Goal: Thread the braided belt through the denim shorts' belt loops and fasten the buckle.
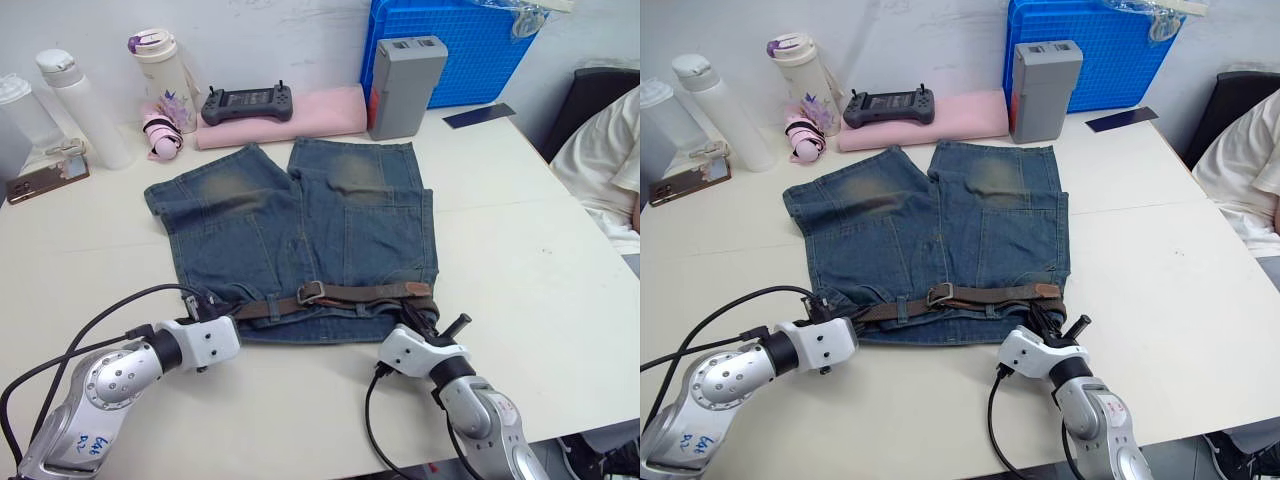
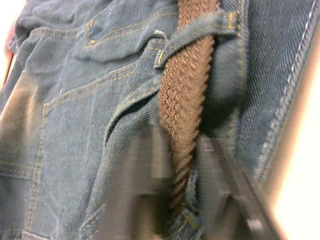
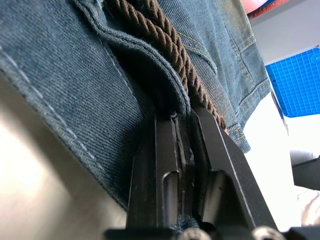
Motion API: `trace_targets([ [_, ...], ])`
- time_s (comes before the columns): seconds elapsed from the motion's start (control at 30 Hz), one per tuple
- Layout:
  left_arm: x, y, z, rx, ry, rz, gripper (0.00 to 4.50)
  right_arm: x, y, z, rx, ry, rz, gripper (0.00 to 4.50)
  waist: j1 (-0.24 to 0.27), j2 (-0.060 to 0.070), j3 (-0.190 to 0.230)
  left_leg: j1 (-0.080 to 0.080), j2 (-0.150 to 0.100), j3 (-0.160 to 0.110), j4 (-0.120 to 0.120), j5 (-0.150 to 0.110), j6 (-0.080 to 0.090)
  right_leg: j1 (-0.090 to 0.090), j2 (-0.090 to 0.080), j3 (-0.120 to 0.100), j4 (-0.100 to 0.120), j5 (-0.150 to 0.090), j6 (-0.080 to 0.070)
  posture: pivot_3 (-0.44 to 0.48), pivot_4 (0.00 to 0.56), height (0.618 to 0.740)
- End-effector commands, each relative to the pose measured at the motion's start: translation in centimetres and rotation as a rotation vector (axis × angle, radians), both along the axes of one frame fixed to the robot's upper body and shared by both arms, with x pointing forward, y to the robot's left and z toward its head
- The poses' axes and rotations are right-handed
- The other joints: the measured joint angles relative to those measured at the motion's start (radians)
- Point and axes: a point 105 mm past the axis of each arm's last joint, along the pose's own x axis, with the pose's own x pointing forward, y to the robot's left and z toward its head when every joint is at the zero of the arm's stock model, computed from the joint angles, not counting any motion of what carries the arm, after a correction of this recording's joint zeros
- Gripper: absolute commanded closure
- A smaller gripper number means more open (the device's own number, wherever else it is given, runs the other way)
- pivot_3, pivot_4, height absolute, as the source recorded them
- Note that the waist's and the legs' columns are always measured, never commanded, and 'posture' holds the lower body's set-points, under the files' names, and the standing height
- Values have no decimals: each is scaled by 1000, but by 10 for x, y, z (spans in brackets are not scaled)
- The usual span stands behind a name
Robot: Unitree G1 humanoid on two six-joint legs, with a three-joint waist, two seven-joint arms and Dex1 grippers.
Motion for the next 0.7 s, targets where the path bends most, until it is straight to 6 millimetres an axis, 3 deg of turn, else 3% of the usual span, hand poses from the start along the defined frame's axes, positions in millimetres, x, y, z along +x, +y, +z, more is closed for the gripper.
trace_targets([
  [0.03,7,36,-5,3,-15,187,4482,-4,-2,-11,-2,55,-7,4500,0,0,0,0,0,0,0,0,0,0,0,0,0,0,0,0,150,740],
  [0.1,7,60,-14,-8,-10,309,4482,-5,-6,-11,1,59,-26,4500,0,0,0,0,0,0,0,0,0,0,0,0,0,0,0,0,150,740],
  [0.17,6,70,-19,-25,0,363,4482,-6,-8,-11,2,61,-37,4500,-1,0,0,1,0,0,0,0,0,0,0,0,1,0,0,0,150,740],
  [0.23,1,97,-26,-110,-7,534,4482,-7,-11,-11,1,64,-53,4500,-1,0,0,1,1,0,0,0,0,0,1,0,0,0,0,0,150,740],
  [0.3,-10,126,-40,-217,13,723,4482,-8,-15,-12,5,72,-77,4500,-1,1,0,1,1,0,0,0,0,0,1,1,1,0,0,0,150,740],
  [0.37,-22,141,-55,-307,58,840,4482,-9,-17,-12,3,75,-90,4500,-1,1,-1,2,1,0,0,0,0,0,1,1,1,0,0,0,150,740],
  [0.53,-30,130,-67,-364,118,827,4482,-10,-19,-12,-2,77,-101,4500,-1,6,-7,6,1,0,-1,0,-1,1,1,3,1,0,0,0,150,740],
  [0.7,-25,81,-66,-356,156,571,4482,-9,-21,-12,-3,81,-106,4500,0,9,-11,18,0,0,-12,-2,-2,6,1,10,-1,-1,-2,0,150,740],
])
